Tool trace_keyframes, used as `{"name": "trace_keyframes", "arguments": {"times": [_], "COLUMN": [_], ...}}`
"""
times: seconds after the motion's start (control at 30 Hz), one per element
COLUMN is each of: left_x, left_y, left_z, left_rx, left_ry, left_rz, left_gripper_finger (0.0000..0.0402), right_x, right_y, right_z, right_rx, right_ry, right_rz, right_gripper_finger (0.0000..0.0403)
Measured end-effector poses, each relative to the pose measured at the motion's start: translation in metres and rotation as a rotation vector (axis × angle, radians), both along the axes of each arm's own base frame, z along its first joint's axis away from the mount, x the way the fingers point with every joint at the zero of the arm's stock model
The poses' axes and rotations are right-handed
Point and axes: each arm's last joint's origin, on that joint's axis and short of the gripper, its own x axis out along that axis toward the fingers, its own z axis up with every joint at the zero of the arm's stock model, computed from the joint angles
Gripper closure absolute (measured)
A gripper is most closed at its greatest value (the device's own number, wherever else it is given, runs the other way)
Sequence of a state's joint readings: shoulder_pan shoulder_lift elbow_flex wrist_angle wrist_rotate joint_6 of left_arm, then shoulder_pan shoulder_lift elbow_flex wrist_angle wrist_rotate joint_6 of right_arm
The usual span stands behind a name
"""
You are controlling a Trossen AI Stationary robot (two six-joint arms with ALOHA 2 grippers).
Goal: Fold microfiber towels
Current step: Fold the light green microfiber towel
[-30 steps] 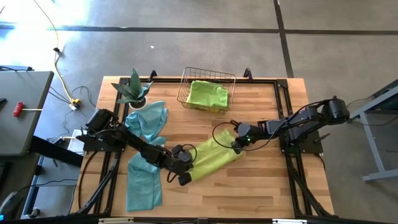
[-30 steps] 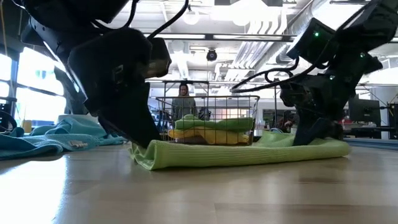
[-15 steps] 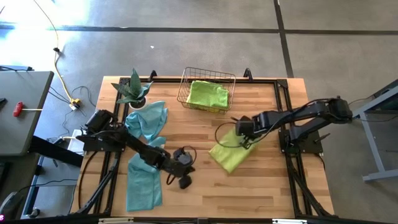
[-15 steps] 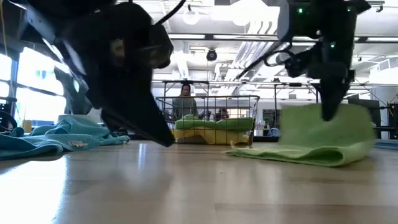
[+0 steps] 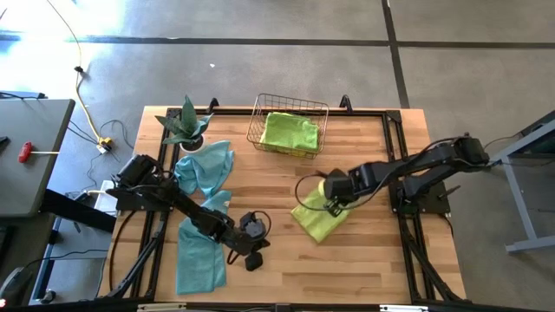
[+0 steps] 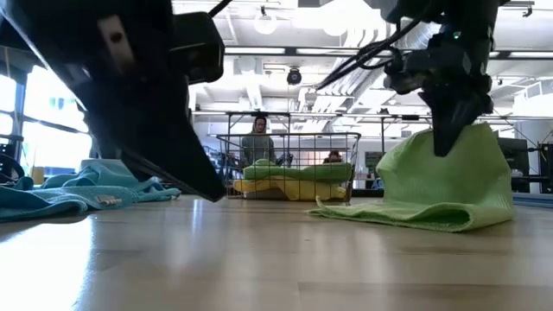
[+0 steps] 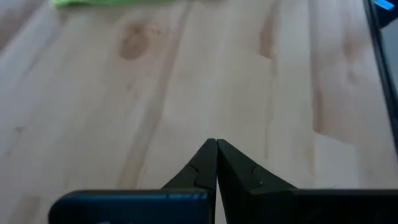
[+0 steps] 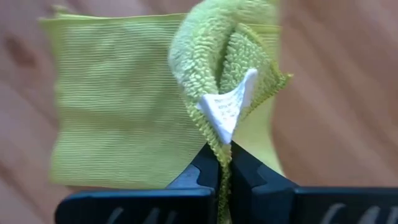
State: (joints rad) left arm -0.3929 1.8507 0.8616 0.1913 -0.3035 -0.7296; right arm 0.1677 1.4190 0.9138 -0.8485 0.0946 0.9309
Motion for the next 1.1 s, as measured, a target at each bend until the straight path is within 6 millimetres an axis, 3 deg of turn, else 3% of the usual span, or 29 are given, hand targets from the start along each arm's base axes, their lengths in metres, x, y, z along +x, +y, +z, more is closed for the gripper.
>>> {"name": "trace_keyframes", "arguments": {"times": [0.23,0.43,0.53,0.83,0.93,1.1], "left_x": [0.001,0.001,0.003,0.006,0.006,0.005], "left_y": [-0.002,-0.002,-0.002,0.001,0.001,0.000], "left_z": [0.001,0.002,0.005,0.008,0.008,0.009], "left_rx": [0.032,0.076,0.106,0.190,0.196,0.217], "left_ry": [-0.023,-0.039,-0.076,-0.124,-0.126,-0.136], "left_rz": [-0.003,-0.009,-0.002,0.033,0.039,0.071], "left_gripper_finger": [0.0401,0.0401,0.0401,0.0401,0.0401,0.0401], "right_x": [0.023,0.042,0.046,0.053,0.059,0.071], "right_y": [0.036,0.048,0.050,0.049,0.050,0.054], "right_z": [-0.020,-0.032,-0.025,0.029,0.027,0.000], "right_rx": [0.053,0.095,0.116,-0.021,-0.017,-0.018], "right_ry": [-0.118,-0.214,-0.214,-0.137,-0.139,-0.072], "right_rz": [0.030,0.032,0.041,0.013,-0.016,-0.066], "right_gripper_finger": [0.0403,0.0403,0.0403,0.0403,0.0403,0.0403]}}
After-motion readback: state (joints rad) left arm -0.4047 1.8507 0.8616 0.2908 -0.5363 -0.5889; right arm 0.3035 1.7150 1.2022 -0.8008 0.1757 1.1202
